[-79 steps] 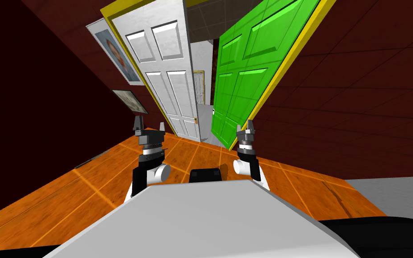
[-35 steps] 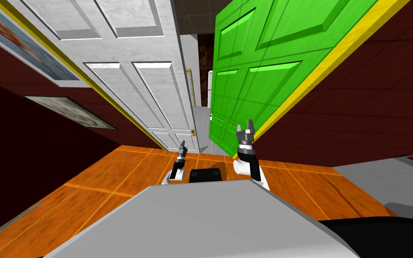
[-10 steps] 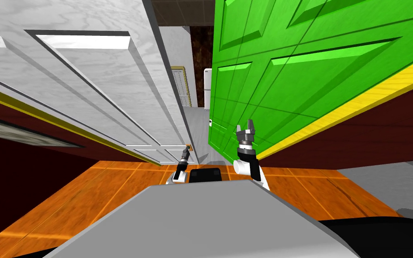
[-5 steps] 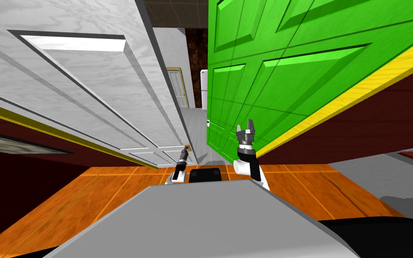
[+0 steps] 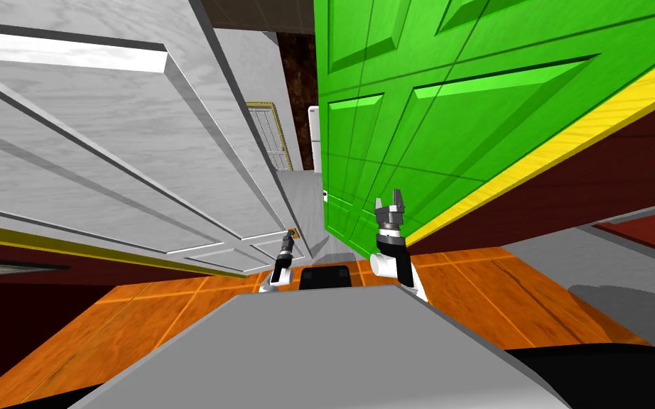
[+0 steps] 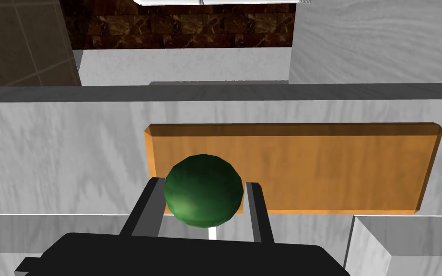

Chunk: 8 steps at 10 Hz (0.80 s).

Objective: Push the door open

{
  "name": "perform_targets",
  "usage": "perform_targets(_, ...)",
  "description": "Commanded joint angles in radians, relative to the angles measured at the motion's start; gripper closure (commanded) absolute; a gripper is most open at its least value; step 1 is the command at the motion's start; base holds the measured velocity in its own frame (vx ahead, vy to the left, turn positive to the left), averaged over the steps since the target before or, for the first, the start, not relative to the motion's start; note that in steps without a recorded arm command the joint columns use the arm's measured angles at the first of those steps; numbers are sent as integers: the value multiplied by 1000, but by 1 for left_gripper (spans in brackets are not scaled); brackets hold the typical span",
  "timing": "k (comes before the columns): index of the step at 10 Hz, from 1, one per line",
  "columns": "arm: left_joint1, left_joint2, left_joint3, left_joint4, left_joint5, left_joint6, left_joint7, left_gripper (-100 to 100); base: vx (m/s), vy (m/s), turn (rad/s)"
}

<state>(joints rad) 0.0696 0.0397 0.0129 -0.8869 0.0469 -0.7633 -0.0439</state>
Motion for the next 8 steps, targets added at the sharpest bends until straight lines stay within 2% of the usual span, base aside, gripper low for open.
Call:
perform_targets(1,-14,16,35,1,9,0,-5,100,40,18,-88)
perform_targets(2,-28,16,60,15,16,-7,-17,100,34,7,-115)
perform_targets(4,-28,16,70,15,16,-7,-17,100,29,12,-21)
perform_targets(5,-43,17,107,30,22,-15,-30,100,30,39,-51)
perform_targets(6,-64,20,93,66,27,-7,-21,-100,-97,-58,54)
perform_targets(8,-63,15,97,61,33,2,-21,-100,-184,-159,91)
